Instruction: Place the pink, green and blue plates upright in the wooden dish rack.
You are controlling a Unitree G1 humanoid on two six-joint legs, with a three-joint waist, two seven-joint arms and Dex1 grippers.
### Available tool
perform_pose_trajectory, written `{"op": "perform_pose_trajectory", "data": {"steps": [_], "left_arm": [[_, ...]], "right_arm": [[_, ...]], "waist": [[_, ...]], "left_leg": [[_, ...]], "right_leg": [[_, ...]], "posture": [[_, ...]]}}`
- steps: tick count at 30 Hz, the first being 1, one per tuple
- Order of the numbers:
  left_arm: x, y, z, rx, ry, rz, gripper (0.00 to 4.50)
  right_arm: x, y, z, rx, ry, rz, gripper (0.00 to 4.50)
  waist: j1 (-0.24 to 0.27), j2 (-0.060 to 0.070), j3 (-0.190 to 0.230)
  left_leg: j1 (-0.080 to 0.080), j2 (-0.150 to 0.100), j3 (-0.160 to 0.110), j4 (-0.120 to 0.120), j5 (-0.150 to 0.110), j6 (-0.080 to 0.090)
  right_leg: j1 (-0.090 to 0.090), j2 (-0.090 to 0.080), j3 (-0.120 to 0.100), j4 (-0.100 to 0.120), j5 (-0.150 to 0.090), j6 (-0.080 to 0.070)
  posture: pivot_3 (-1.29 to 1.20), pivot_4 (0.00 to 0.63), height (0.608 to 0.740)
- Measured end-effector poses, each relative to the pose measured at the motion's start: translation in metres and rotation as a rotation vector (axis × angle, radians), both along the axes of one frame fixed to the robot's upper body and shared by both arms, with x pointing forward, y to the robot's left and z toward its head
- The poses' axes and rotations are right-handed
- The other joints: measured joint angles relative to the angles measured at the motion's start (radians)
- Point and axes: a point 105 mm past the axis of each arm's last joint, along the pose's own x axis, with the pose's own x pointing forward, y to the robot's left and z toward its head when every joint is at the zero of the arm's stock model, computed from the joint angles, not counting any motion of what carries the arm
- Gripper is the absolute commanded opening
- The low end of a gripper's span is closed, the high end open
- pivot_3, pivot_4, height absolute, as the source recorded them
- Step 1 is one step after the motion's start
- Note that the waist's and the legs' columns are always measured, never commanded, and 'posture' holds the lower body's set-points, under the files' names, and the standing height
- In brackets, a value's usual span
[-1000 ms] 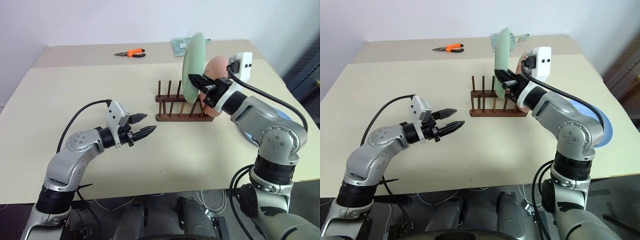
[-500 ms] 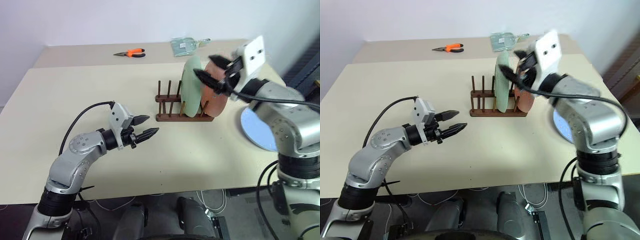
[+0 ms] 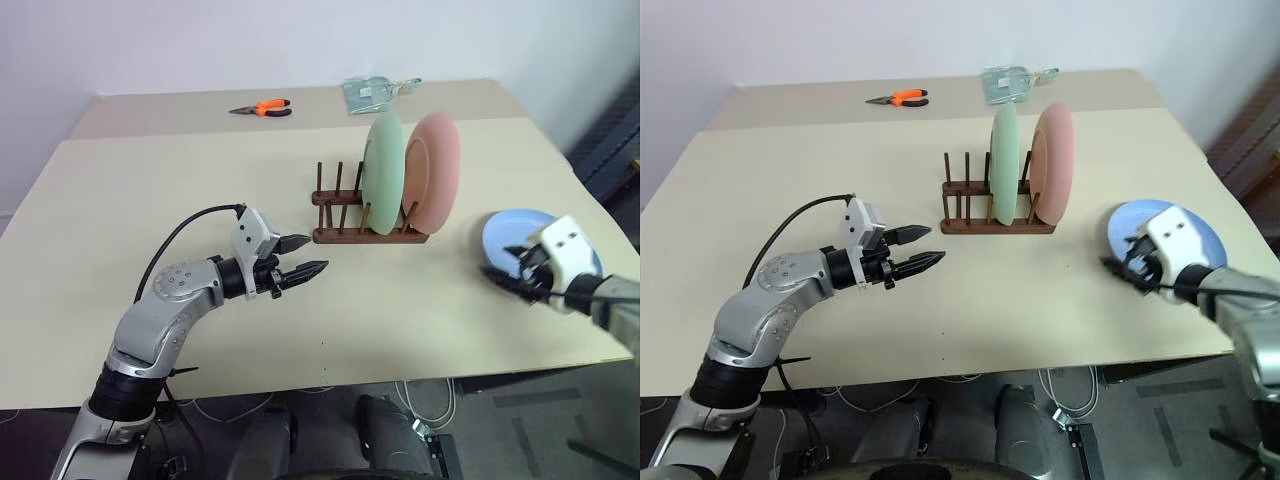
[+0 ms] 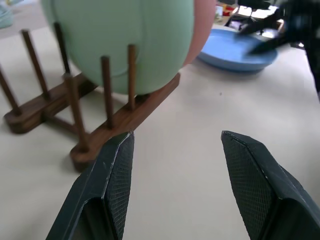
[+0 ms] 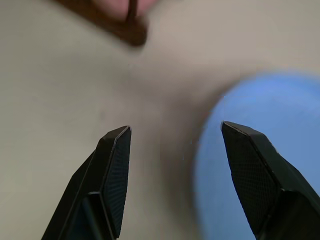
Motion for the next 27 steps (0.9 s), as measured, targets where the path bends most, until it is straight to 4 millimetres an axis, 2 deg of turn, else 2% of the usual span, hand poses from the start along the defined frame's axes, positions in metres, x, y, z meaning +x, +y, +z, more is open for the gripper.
{"op": "perform_pose_trajectory", "data": {"steps": [3,4,7,10,14,16,17,18,20,21,22,23,24,26,27], "left_arm": [[0.0,-0.001,0.001,-0.004,-0.002,-0.004,2.85],[0.0,-0.001,0.001,-0.004,-0.002,-0.004,2.85],[0.0,-0.001,0.0,-0.003,-0.001,-0.001,2.85],[0.0,0.0,0.0,-0.001,-0.002,0.003,2.85],[-0.001,0.0,-0.001,0.0,0.0,0.004,2.85],[-0.003,0.0,-0.002,0.002,0.0,0.002,2.85],[-0.004,0.001,-0.003,0.006,0.003,0.005,2.85],[-0.004,0.002,-0.004,0.009,0.008,0.008,2.85],[-0.005,0.001,-0.004,0.007,0.007,0.003,2.85],[-0.005,0.002,-0.005,0.008,0.007,0.004,2.85],[-0.005,0.002,-0.005,0.009,0.007,0.004,2.85],[-0.005,0.003,-0.005,0.011,0.008,0.007,2.85],[-0.005,0.002,-0.005,0.011,0.006,0.007,2.85],[-0.003,0.007,-0.006,0.02,0.008,0.023,2.85],[-0.001,0.008,-0.006,0.022,0.009,0.031,2.85]], "right_arm": [[0.003,-0.009,-0.017,-0.088,0.017,-0.053,2.9],[0.004,-0.012,-0.024,-0.104,0.028,-0.068,2.66],[0.01,-0.014,-0.028,-0.153,0.008,-0.068,1.64],[0.015,-0.021,-0.031,-0.198,-0.004,-0.094,0.09],[0.022,-0.03,-0.026,-0.245,-0.039,-0.134,0.04],[0.029,-0.031,-0.018,-0.28,-0.083,-0.139,0.04],[0.039,-0.028,-0.004,-0.28,-0.143,-0.14,0.04],[0.052,-0.022,0.022,-0.262,-0.243,-0.144,0.04],[0.071,-0.007,0.088,-0.185,-0.474,-0.14,0.04],[0.075,0.006,0.131,-0.106,-0.615,-0.126,0.04],[0.074,0.017,0.164,-0.037,-0.722,-0.1,0.04],[0.067,0.037,0.205,0.091,-0.848,-0.046,0.04],[0.058,0.052,0.233,0.178,-0.932,0.012,0.04],[0.042,0.086,0.264,0.406,-0.975,0.164,0.04],[0.036,0.104,0.271,0.519,-0.956,0.252,0.04]], "waist": [[0.003,-0.001,0.0],[0.004,-0.001,0.0],[0.005,-0.002,0.0],[0.008,-0.002,0.0],[0.008,-0.003,0.0],[0.006,-0.002,0.001],[0.002,0.001,0.003],[-0.006,0.004,0.005],[-0.01,0.008,0.007],[-0.008,0.009,0.007],[-0.004,0.008,0.007],[-0.001,0.008,0.007],[0.002,0.006,0.007],[0.009,0.002,0.005],[0.008,0.002,0.005]], "left_leg": [[0.001,0.0,-0.001,0.001,0.0,0.0],[0.002,0.0,-0.001,0.002,0.0,0.0],[0.0,0.0,-0.002,0.005,-0.001,0.001],[0.0,-0.001,-0.002,0.008,-0.001,0.002],[-0.001,-0.001,-0.003,0.01,-0.002,0.003],[-0.001,-0.001,-0.003,0.01,-0.002,0.003],[-0.001,-0.001,-0.002,0.01,-0.002,0.003],[-0.001,-0.001,0.0,0.01,-0.002,0.003],[0.0,0.0,0.001,0.01,-0.002,0.003],[0.0,0.0,0.0,0.009,-0.002,0.003],[0.0,0.001,-0.002,0.009,-0.002,0.003],[-0.001,0.001,-0.004,0.008,-0.002,0.003],[-0.001,0.001,-0.005,0.008,-0.002,0.003],[-0.002,0.001,-0.009,0.008,-0.002,0.002],[-0.002,0.001,-0.009,0.008,-0.002,0.002]], "right_leg": [[0.0,0.0,-0.001,0.0,0.0,0.0],[-0.001,0.0,-0.001,0.0,0.0,0.0],[-0.001,0.0,-0.001,-0.001,0.001,0.0],[0.0,0.0,-0.001,0.0,0.0,0.0],[0.001,0.0,-0.001,0.0,0.0,0.0],[0.0,0.0,-0.001,0.0,0.0,0.0],[0.0,0.0,-0.001,0.0,0.001,0.0],[-0.001,0.0,0.001,0.0,0.002,0.0],[-0.002,0.0,0.001,0.001,0.002,0.001],[-0.002,0.001,0.0,0.002,0.003,0.001],[-0.002,0.001,-0.001,0.001,0.003,0.003],[-0.002,0.002,-0.002,0.001,0.004,0.003],[-0.002,0.003,-0.003,0.001,0.006,0.0],[-0.001,0.003,-0.006,0.0,0.006,0.0],[0.0,0.001,-0.005,-0.001,0.006,-0.001]], "posture": [[0.0,0.15,0.74],[0.0,0.15,0.74],[0.0,0.15,0.74],[0.0,0.15,0.74],[0.0,0.15,0.74],[0.0,0.15,0.74],[0.0,0.15,0.74],[0.0,0.15,0.74],[0.0,0.15,0.74],[0.0,0.15,0.74],[0.0,0.15,0.74],[0.0,0.15,0.74],[0.0,0.15,0.74],[0.0,0.15,0.74],[0.0,0.15,0.74]]}}
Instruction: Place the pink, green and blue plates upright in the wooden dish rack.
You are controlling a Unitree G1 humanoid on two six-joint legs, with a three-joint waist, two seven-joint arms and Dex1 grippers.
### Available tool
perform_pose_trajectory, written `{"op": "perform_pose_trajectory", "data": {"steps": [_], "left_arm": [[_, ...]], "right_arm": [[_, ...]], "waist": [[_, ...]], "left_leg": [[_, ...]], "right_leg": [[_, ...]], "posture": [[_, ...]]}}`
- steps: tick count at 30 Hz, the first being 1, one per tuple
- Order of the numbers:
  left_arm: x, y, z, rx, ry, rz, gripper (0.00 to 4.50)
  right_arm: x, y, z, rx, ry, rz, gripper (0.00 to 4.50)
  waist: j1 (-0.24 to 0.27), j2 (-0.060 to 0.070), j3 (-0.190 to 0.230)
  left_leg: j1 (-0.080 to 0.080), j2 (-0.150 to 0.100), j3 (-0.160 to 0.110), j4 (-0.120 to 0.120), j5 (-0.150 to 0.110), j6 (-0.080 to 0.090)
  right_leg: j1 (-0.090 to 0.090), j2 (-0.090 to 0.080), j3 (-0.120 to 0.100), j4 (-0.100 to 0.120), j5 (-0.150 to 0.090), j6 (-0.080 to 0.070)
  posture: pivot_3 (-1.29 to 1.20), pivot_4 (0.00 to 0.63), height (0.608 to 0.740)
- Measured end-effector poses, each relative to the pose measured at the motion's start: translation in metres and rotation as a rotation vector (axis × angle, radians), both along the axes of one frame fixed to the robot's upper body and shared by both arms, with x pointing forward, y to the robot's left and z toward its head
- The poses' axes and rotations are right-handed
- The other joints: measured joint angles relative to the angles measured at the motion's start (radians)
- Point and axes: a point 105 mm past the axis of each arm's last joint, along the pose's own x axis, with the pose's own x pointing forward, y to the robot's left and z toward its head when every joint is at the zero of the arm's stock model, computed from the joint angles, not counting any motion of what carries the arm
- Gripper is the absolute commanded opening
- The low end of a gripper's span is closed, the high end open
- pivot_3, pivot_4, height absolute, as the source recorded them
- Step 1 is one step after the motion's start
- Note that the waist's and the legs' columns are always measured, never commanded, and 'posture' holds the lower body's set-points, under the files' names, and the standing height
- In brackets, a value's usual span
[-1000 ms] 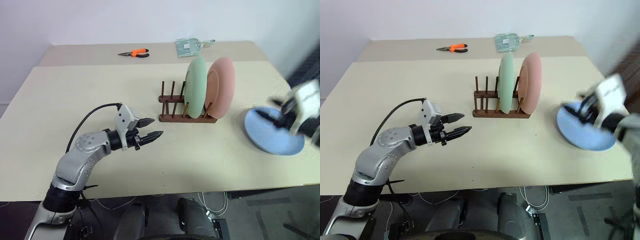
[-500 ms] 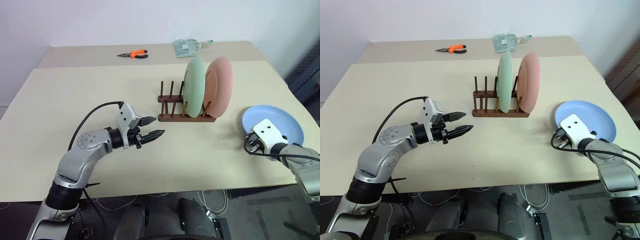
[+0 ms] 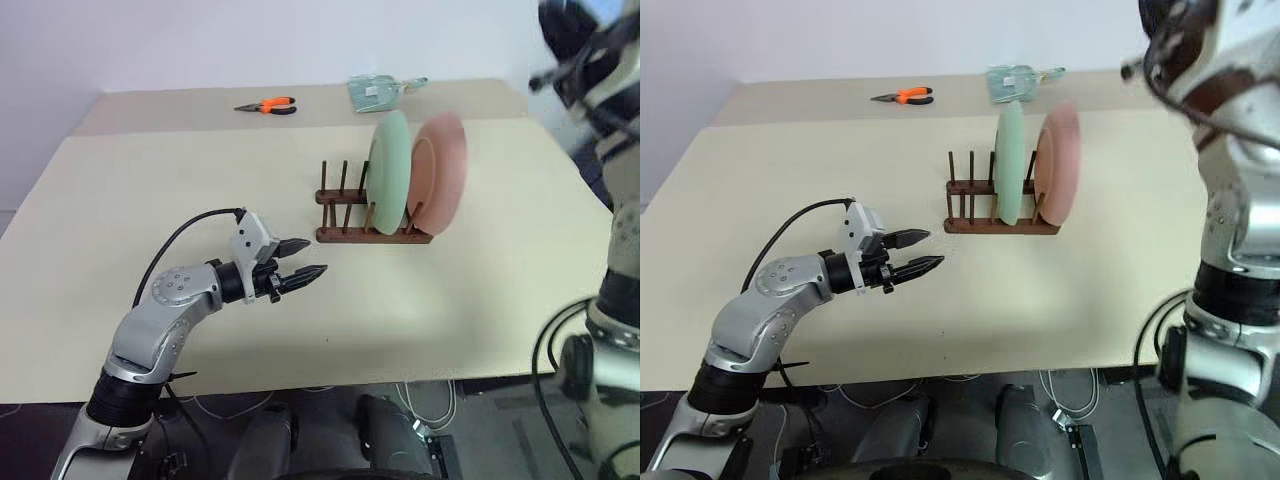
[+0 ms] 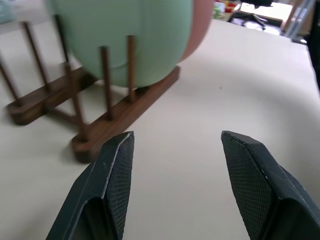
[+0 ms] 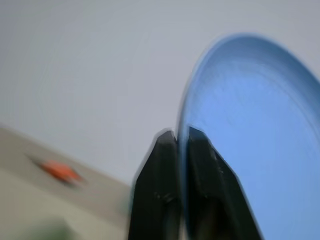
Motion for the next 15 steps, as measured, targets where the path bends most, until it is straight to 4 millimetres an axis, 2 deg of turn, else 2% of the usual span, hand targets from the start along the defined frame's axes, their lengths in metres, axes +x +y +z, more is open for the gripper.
{"op": "perform_pose_trajectory", "data": {"steps": [3,7,10,15], "left_arm": [[0.005,0.007,0.0,0.002,-0.009,0.029,2.85],[0.011,0.023,0.002,0.016,-0.025,0.085,2.85],[0.015,0.037,0.002,0.033,-0.031,0.136,2.85],[0.013,0.046,-0.004,0.038,-0.012,0.171,2.85]], "right_arm": [[-0.017,0.065,0.003,0.164,0.112,0.43,0.04],[-0.027,0.123,-0.015,0.332,0.316,0.72,0.04],[-0.017,0.142,-0.034,0.448,0.488,0.75,0.04],[0.011,0.138,-0.073,0.56,0.692,0.618,0.04]], "waist": [[-0.006,0.001,0.0],[-0.005,0.001,0.0],[-0.004,0.001,0.0],[-0.007,0.002,0.0]], "left_leg": [[0.0,0.0,0.0,0.0,0.0,0.0],[0.0,-0.001,0.0,-0.001,0.0,0.0],[0.0,-0.001,0.0,-0.001,0.0,0.0],[0.0,-0.001,0.002,-0.001,0.0,0.0]], "right_leg": [[-0.002,-0.001,0.002,0.001,-0.001,-0.002],[-0.004,-0.001,0.002,0.004,0.0,-0.001],[-0.004,-0.001,0.002,0.004,0.0,-0.001],[-0.005,-0.001,0.002,0.004,0.0,0.0]], "posture": [[0.0,0.15,0.74],[0.0,0.15,0.74],[0.0,0.15,0.74],[0.0,0.15,0.74]]}}
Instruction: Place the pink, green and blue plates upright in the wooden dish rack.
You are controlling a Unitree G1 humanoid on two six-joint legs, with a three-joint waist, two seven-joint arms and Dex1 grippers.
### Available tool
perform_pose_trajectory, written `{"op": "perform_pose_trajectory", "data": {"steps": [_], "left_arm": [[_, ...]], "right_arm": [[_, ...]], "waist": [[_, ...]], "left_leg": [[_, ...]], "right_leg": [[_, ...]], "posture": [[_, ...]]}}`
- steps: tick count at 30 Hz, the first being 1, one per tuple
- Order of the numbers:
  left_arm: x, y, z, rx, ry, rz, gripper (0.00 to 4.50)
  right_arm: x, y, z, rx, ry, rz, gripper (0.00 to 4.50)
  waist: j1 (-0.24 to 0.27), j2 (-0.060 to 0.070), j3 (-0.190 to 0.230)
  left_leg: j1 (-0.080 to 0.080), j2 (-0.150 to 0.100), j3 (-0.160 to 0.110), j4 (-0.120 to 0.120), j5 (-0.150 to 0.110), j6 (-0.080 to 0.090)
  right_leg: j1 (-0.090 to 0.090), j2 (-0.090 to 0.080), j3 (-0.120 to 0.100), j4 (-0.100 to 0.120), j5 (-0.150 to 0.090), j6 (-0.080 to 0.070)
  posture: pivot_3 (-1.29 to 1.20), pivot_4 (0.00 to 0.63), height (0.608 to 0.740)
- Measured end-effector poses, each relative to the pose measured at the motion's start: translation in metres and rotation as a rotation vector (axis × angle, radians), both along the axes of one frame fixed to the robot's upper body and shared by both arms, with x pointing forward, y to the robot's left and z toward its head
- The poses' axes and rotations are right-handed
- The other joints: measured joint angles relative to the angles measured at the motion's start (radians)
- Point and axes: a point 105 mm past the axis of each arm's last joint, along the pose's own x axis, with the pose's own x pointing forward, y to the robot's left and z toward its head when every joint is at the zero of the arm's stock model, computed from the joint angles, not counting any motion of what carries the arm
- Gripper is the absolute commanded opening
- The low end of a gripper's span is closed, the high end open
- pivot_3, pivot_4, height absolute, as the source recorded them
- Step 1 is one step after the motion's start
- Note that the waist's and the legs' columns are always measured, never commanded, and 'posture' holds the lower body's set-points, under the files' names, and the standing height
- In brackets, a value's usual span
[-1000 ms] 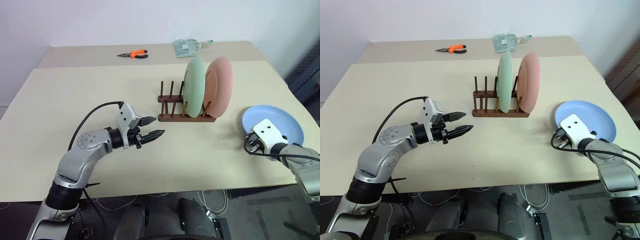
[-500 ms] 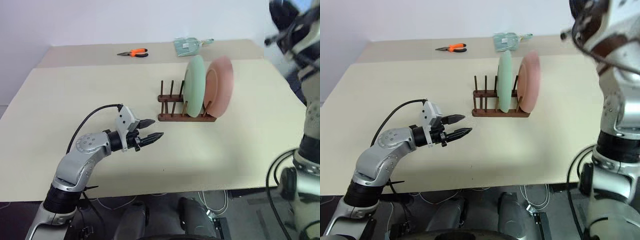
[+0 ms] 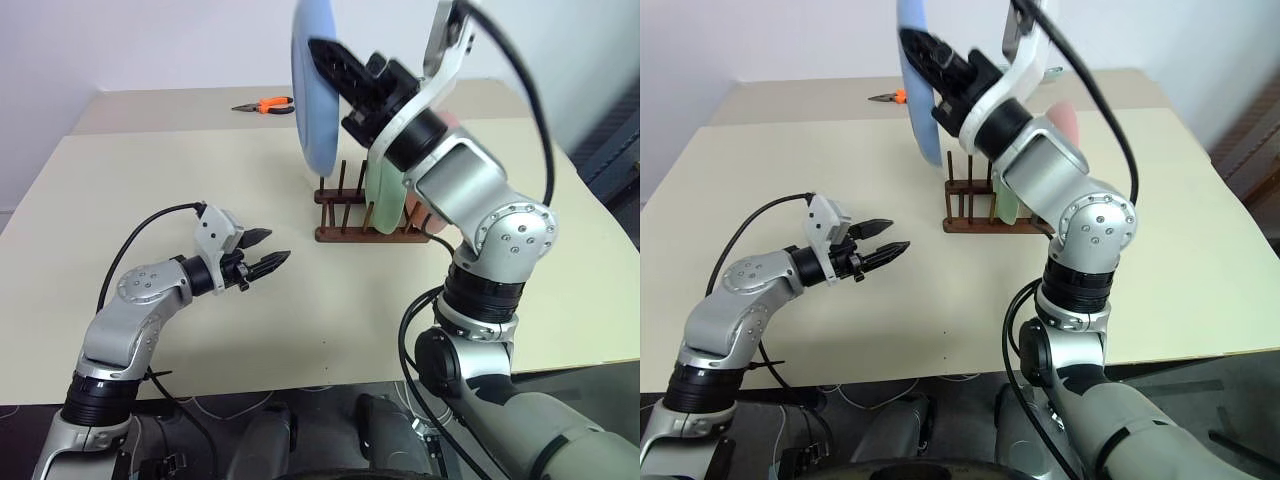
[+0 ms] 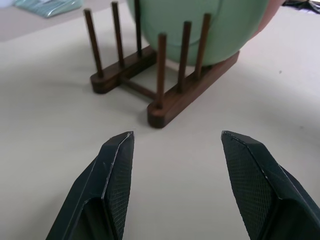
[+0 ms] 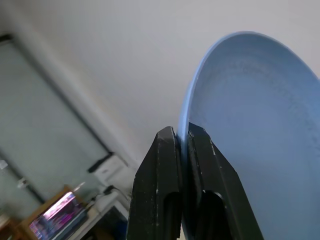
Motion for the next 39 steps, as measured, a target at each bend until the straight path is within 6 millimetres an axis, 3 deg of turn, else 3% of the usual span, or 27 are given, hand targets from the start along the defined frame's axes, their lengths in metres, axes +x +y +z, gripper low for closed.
{"op": "perform_pose_trajectory", "data": {"steps": [11,14,18,22,26,28,30,32,34,35,37,39], "left_arm": [[-0.002,-0.003,0.004,-0.002,-0.018,-0.005,2.85],[-0.002,-0.003,0.004,-0.002,-0.018,-0.006,2.85],[-0.001,-0.003,0.004,-0.005,-0.018,-0.003,2.85],[-0.002,-0.004,0.005,-0.006,-0.02,0.0,2.85],[-0.004,-0.004,0.005,-0.004,-0.023,0.002,2.85],[-0.005,-0.003,0.004,-0.006,-0.017,0.008,2.85],[-0.005,0.001,0.001,-0.006,-0.005,0.022,2.85],[-0.003,0.004,-0.001,-0.005,0.002,0.038,2.85],[0.001,0.004,-0.002,-0.002,-0.001,0.041,2.85],[0.004,0.005,-0.001,0.002,-0.02,0.045,2.85],[0.011,0.03,-0.011,0.05,-0.017,0.117,2.85],[0.016,0.053,-0.026,0.081,0.019,0.186,2.85]], "right_arm": [[0.016,-0.006,-0.027,-0.019,0.158,-0.075,0.04],[0.026,-0.007,-0.037,-0.012,0.214,-0.083,0.99],[0.037,-0.01,-0.045,-0.053,0.224,-0.118,2.88],[0.037,-0.021,-0.031,-0.268,0.007,-0.207,2.88],[0.015,-0.045,0.001,-0.529,-0.382,-0.291,2.88],[-0.005,-0.078,0.01,-0.589,-0.513,-0.306,2.88],[-0.016,-0.12,0.011,-0.606,-0.518,-0.349,2.88],[-0.022,-0.155,0.002,-0.647,-0.476,-0.397,2.88],[-0.03,-0.177,-0.012,-0.699,-0.434,-0.407,2.88],[-0.038,-0.188,-0.031,-0.758,-0.394,-0.392,2.88],[-0.053,-0.21,-0.096,-0.877,-0.189,-0.315,2.88],[-0.059,-0.224,-0.136,-0.913,-0.051,-0.283,2.88]], "waist": [[-0.006,0.0,0.0],[-0.006,0.0,0.0],[-0.006,0.0,0.0],[-0.005,0.0,0.0],[-0.001,0.0,0.0],[0.005,-0.003,-0.001],[0.007,-0.003,-0.001],[0.006,-0.003,-0.001],[0.001,-0.002,-0.001],[0.006,-0.005,-0.003],[0.012,-0.01,-0.006],[0.0,-0.003,-0.002]], "left_leg": [[0.001,0.001,0.001,-0.002,0.0,0.0],[0.001,0.001,0.001,-0.002,0.0,0.0],[0.001,0.001,0.002,-0.002,0.0,0.0],[0.0,0.001,0.002,-0.002,0.0,0.0],[0.0,0.001,0.002,-0.003,0.0,0.0],[0.0,0.001,0.001,-0.003,0.0,0.001],[0.0,0.0,0.001,-0.002,-0.001,0.001],[0.0,0.0,0.002,-0.001,-0.001,0.002],[0.002,0.001,0.004,-0.001,-0.001,0.002],[0.002,0.002,0.003,-0.003,-0.001,0.002],[0.003,0.003,0.002,-0.006,-0.001,0.002],[0.002,0.001,0.008,-0.005,-0.001,0.002]], "right_leg": [[-0.001,0.001,0.0,0.0,0.0,0.0],[-0.001,0.001,0.0,0.0,0.0,0.0],[-0.001,0.001,0.0,0.0,0.0,0.001],[-0.001,0.001,0.0,-0.001,0.0,0.001],[0.0,0.001,0.0,-0.003,-0.003,0.005],[0.004,0.0,-0.001,-0.005,-0.004,0.006],[0.005,-0.001,-0.001,-0.006,-0.004,0.006],[0.005,-0.002,-0.001,-0.006,-0.005,0.003],[0.004,-0.002,0.0,-0.005,-0.005,0.003],[0.005,-0.001,-0.002,-0.005,-0.006,0.003],[0.005,0.0,-0.003,-0.005,-0.007,0.003],[0.002,-0.003,0.003,-0.005,-0.006,0.002]], "posture": [[0.0,0.15,0.74],[0.0,0.15,0.74],[0.0,0.15,0.74],[0.0,0.15,0.74],[0.0,0.15,0.74],[0.0,0.15,0.74],[0.0,0.15,0.74],[0.0,0.15,0.74],[0.0,0.15,0.74],[0.0,0.15,0.74],[0.0,0.15,0.74],[0.0,0.15,0.74]]}}
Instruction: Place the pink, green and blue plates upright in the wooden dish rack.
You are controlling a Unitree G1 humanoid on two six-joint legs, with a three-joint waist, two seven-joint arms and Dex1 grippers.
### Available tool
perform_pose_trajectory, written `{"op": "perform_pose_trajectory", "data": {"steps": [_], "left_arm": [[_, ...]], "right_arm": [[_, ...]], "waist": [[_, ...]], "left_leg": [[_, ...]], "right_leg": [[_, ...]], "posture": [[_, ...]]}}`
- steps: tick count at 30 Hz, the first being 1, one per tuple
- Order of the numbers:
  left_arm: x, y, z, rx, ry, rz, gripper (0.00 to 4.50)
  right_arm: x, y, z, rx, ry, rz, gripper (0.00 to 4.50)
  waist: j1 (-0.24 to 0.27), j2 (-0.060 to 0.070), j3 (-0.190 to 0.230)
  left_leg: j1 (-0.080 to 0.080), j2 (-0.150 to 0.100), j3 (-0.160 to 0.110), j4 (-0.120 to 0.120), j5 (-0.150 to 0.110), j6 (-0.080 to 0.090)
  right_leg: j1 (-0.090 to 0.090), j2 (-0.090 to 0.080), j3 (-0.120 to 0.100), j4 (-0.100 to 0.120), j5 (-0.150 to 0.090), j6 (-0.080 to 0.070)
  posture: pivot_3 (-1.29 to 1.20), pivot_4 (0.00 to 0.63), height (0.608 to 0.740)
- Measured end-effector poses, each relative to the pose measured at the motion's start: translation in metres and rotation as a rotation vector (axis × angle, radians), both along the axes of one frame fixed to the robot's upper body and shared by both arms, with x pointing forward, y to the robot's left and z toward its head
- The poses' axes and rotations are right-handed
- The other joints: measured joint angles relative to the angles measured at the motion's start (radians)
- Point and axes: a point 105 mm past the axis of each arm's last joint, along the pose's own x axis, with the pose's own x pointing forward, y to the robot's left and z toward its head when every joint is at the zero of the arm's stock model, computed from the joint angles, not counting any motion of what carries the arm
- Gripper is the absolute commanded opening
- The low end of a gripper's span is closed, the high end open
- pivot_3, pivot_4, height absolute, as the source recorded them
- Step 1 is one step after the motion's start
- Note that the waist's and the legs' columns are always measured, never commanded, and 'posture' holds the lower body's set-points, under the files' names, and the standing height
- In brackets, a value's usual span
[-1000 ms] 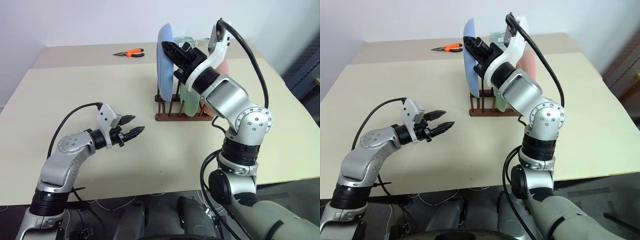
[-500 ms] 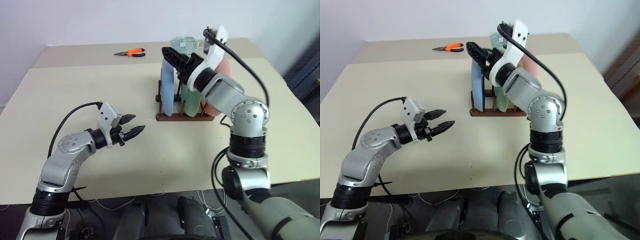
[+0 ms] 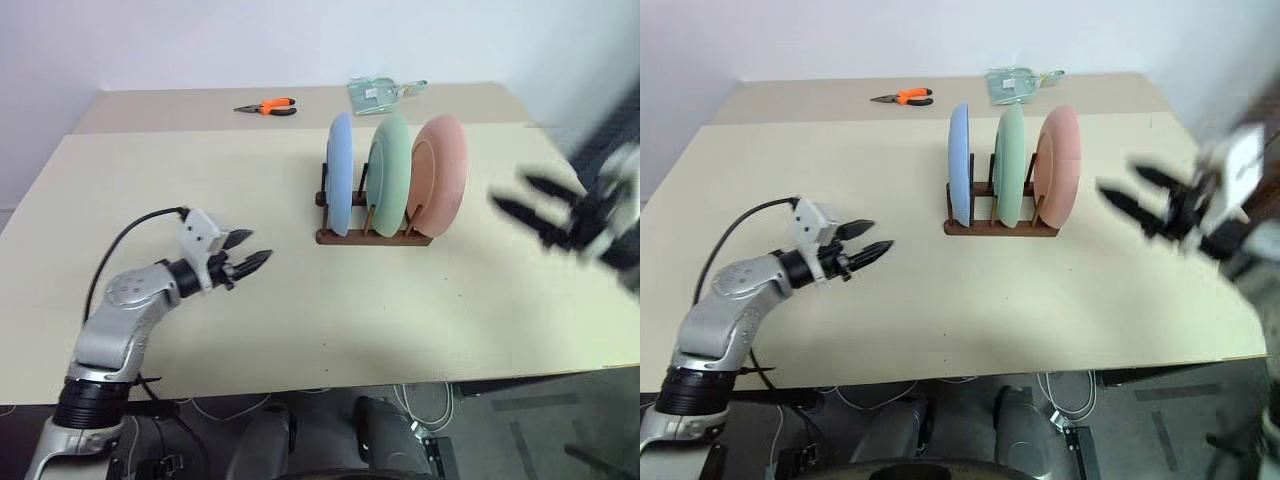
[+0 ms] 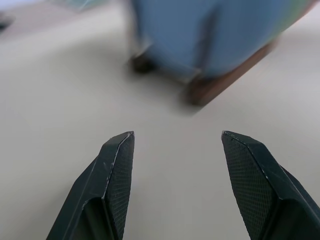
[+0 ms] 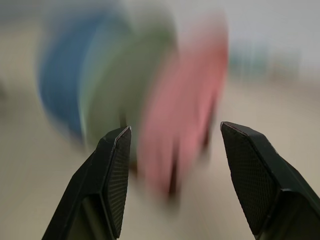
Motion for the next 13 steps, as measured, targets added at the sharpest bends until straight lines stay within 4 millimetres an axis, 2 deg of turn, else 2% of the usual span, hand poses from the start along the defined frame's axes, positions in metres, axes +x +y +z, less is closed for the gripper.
{"op": "perform_pose_trajectory", "data": {"steps": [3,7,13], "left_arm": [[0.002,0.007,0.0,0.002,-0.026,0.009,2.85],[0.002,0.018,0.006,0.004,-0.061,0.04,2.85],[-0.009,0.024,-0.011,-0.007,-0.018,0.075,2.85]], "right_arm": [[0.005,-0.009,-0.015,-0.084,-0.003,-0.024,2.88],[0.012,-0.006,-0.025,-0.105,-0.015,0.005,2.88],[0.023,-0.004,-0.049,-0.107,0.014,0.032,2.88]], "waist": [[-0.004,0.001,0.001],[0.003,0.0,0.001],[0.007,-0.001,0.001]], "left_leg": [[0.0,0.001,0.007,0.001,0.0,0.0],[0.001,0.001,0.004,0.002,0.0,0.0],[0.0,0.0,0.002,0.002,0.0,0.0]], "right_leg": [[0.002,-0.004,0.0,0.0,0.001,0.0],[0.001,-0.003,-0.003,0.0,0.001,0.0],[0.0,-0.004,-0.003,-0.001,0.004,0.0]], "posture": [[0.0,0.15,0.74],[0.0,0.15,0.74],[0.0,0.15,0.74]]}}
